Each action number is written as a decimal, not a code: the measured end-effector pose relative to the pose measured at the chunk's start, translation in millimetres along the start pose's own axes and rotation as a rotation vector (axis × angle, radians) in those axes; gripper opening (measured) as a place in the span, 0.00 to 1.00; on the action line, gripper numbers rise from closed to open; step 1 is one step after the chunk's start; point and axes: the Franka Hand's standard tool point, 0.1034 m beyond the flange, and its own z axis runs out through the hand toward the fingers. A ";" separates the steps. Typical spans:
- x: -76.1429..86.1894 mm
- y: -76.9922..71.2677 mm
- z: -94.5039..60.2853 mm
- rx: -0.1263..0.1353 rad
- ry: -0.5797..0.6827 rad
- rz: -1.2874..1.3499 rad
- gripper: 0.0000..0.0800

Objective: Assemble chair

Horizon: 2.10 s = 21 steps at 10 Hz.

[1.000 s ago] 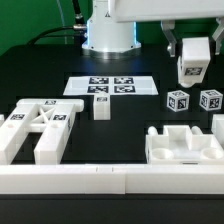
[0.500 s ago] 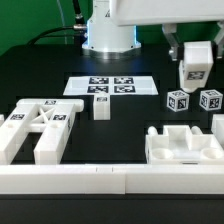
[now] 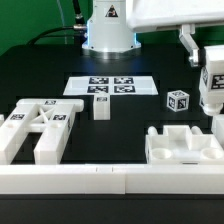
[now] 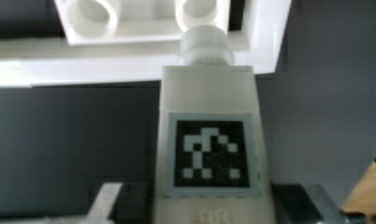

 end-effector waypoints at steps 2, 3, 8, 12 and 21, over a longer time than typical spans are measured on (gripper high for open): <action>-1.3 0.7 9.5 -0.002 -0.007 -0.038 0.36; -1.7 0.1 9.7 -0.001 -0.007 -0.039 0.36; -3.8 -6.4 18.5 0.000 0.106 -0.109 0.36; -9.9 -5.0 26.6 -0.004 0.079 -0.121 0.36; -25.2 -3.7 43.5 -0.008 0.049 -0.129 0.36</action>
Offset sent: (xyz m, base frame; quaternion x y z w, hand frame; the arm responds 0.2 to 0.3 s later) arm 0.0000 0.0000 0.0000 0.0000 0.0000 0.0000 1.0000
